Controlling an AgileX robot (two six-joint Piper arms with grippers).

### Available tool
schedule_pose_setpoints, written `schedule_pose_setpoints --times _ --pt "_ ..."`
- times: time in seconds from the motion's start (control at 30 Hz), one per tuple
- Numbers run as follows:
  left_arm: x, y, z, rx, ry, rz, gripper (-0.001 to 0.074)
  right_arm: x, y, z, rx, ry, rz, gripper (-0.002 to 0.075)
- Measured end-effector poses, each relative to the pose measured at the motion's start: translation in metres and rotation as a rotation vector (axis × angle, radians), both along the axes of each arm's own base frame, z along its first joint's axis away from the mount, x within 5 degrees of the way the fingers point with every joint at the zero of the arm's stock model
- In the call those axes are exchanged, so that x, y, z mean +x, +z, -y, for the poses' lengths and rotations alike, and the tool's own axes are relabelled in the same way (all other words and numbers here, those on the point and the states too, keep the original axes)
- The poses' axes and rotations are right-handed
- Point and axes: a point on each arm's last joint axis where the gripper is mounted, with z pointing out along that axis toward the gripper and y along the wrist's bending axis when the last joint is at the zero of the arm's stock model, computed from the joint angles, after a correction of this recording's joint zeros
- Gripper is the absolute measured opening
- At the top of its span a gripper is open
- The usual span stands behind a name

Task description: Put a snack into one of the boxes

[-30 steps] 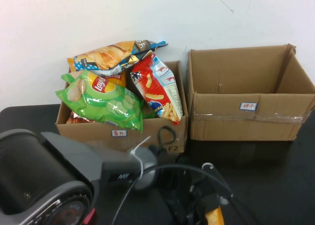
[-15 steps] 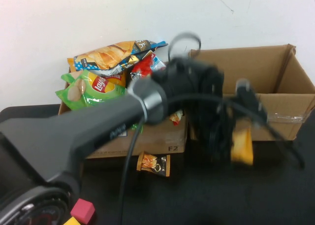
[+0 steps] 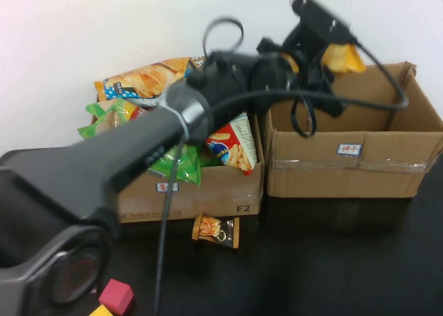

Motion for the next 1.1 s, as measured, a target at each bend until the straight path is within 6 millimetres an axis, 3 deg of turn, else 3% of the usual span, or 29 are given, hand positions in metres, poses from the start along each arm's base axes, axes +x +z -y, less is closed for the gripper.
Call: schedule_pose_setpoints --times 0.13,0.2,0.27,0.37,0.53,0.6,0.8,1.1 --pt "0.012 -0.036 0.003 0.038 0.008 -0.058 0.0502 0.0 0.0 0.0 0.0 0.002 0.0 0.0451" --pt "0.015 -0.049 0.001 0.073 0.008 -0.115 0.0594 0.0 0.0 0.0 -0.005 0.008 0.001 0.0451" --pt "0.017 -0.052 -0.003 0.098 0.015 -0.169 0.0615 0.0 0.0 0.0 -0.009 0.013 0.002 0.0451" --pt "0.017 -0.047 -0.008 0.122 0.045 -0.262 0.0517 0.0 0.0 0.0 -0.01 0.015 0.002 0.0451" --pt "0.002 -0.013 -0.02 0.219 0.05 -0.372 0.0134 0.002 0.001 -0.001 0.008 0.006 0.024 0.045" --pt "-0.004 0.001 -0.026 0.245 0.059 -0.387 0.0056 0.003 0.002 -0.002 0.017 0.008 0.046 0.045" --pt "-0.024 0.054 -0.053 0.323 0.13 -0.354 0.0006 -0.007 -0.003 0.002 0.037 0.013 0.095 0.0424" --pt "-0.075 0.176 -0.118 0.229 0.373 -0.118 0.0 -0.043 -0.039 0.015 0.046 0.02 0.118 0.014"
